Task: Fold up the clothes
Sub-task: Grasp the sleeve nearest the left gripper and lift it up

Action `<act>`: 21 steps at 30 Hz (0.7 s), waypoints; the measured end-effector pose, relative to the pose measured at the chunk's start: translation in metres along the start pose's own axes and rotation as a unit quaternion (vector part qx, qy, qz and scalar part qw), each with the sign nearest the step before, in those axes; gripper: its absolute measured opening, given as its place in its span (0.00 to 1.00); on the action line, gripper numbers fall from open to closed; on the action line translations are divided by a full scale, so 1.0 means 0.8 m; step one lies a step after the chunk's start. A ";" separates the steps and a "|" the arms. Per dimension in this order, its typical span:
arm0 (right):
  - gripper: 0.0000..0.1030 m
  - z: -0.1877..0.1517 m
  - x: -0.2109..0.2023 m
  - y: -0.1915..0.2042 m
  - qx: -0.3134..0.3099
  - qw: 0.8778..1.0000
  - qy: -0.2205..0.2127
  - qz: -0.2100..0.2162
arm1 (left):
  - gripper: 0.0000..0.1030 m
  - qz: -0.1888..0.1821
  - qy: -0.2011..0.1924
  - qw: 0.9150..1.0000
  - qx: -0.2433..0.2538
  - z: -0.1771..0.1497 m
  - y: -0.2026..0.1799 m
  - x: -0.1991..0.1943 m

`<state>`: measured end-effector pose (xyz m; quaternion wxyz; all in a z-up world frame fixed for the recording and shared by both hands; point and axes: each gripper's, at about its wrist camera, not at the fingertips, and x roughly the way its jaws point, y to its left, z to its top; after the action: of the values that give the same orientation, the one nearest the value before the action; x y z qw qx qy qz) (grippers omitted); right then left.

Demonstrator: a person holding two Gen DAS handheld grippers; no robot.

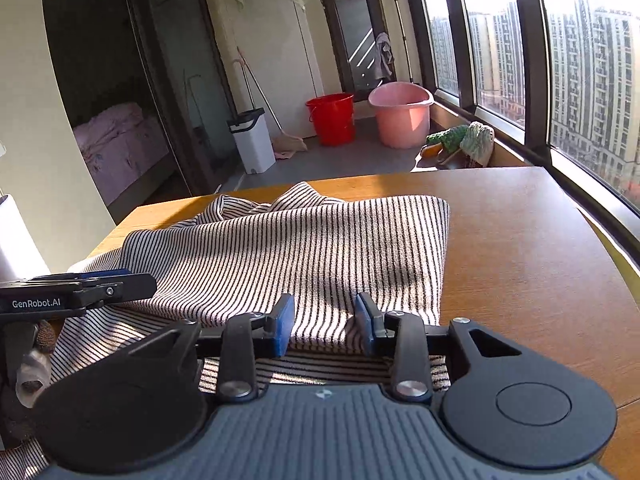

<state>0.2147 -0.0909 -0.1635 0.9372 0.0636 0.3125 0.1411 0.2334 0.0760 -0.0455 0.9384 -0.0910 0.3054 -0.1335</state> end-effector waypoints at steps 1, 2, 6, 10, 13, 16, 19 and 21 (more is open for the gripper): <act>0.33 -0.002 -0.001 0.003 -0.004 1.000 -0.001 -0.001 | 0.72 -0.002 0.001 1.000 -0.010 0.000 0.002 -0.005; 0.34 -0.002 -0.001 0.003 -0.004 1.000 -0.001 0.001 | 0.72 -0.006 0.002 1.000 -0.024 0.001 0.004 -0.013; 0.36 -0.001 -0.003 -0.004 0.009 1.000 -0.005 0.013 | 0.87 -0.022 0.000 0.994 -0.103 -0.001 0.027 -0.060; 0.50 -0.002 -0.004 0.001 -0.004 1.000 -0.007 0.022 | 0.87 -0.002 -0.005 0.977 -0.215 -0.016 0.077 -0.107; 0.55 -0.002 -0.003 0.006 -0.011 1.000 -0.008 0.023 | 0.85 -0.004 0.003 0.943 -0.332 -0.034 0.126 -0.118; 0.55 -0.002 -0.002 0.006 -0.012 1.000 -0.009 0.024 | 0.77 0.010 -0.009 0.916 -0.402 -0.041 0.161 -0.114; 0.56 -0.002 -0.003 0.006 -0.012 1.000 -0.012 0.023 | 0.76 0.022 -0.030 0.898 -0.438 -0.034 0.178 -0.103; 0.59 -0.002 -0.003 0.007 -0.013 1.000 -0.015 0.023 | 0.65 0.040 -0.042 0.894 -0.443 -0.027 0.184 -0.093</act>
<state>0.2107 -0.0865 -0.1622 0.9390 0.0609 0.2953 0.1656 0.1910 0.2364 -0.0592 0.8170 -0.4909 0.2970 0.0572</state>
